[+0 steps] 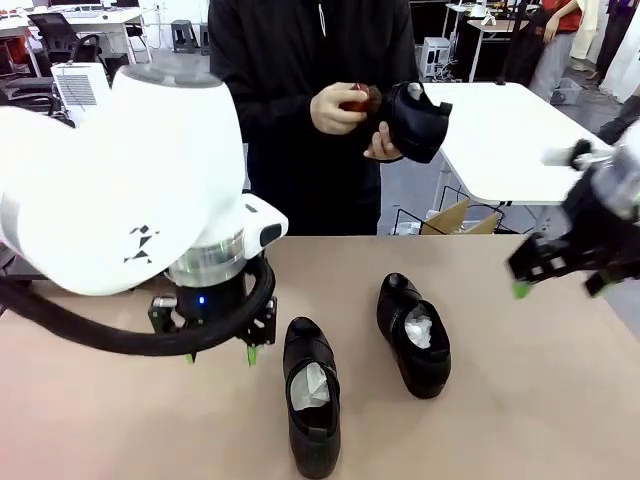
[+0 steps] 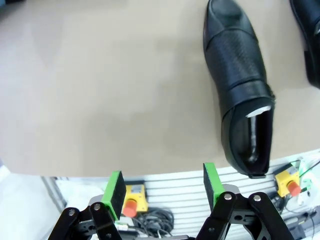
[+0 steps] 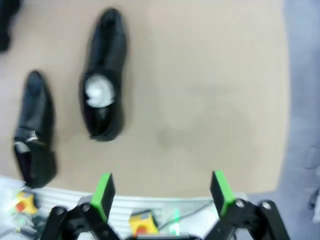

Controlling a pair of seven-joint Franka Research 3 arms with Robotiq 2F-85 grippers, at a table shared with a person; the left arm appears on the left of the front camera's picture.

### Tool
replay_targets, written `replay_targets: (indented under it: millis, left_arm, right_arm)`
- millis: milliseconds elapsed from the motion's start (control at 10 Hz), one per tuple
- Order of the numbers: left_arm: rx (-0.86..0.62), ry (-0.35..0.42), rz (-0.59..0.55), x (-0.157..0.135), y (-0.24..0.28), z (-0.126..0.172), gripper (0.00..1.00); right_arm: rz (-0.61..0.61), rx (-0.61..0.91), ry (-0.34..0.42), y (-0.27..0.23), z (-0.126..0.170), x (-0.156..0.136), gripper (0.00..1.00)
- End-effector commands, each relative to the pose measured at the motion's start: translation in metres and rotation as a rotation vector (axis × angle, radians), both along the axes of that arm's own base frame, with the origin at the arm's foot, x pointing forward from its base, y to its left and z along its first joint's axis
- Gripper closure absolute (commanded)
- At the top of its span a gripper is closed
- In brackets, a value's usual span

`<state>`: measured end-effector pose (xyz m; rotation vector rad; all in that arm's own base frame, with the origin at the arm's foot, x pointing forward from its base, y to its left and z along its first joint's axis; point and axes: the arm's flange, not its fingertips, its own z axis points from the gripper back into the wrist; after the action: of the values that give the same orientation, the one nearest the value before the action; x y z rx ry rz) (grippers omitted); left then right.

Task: Organize the shoes by placing them on the stand.
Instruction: Place the Shoe from the middle of the table onto the Shoes Stand.

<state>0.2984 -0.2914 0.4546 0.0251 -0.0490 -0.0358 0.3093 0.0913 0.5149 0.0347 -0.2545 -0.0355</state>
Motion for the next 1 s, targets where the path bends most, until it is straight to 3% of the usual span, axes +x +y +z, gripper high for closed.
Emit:
replay_targets:
  millis: [0,100,500,900]
  left_arm:
    - [0.017,-0.05,-0.042,0.004,-0.002,0.014,0.19]
    - [0.017,-0.05,-0.042,0.004,-0.002,0.014,0.19]
    - [0.081,0.103,0.073,-0.018,-0.049,-0.042,0.19]
    - [0.054,0.052,0.076,-0.03,-0.07,-0.053,0.19]
  right_arm:
    - [-0.102,0.028,-0.015,-0.047,-0.008,-0.009,0.0]
    - [0.0,0.0,0.0,0.0,0.0,0.0,0.0]
    - [0.0,0.0,0.0,0.0,0.0,0.0,0.0]
    - [0.0,0.0,0.0,0.0,0.0,0.0,0.0]
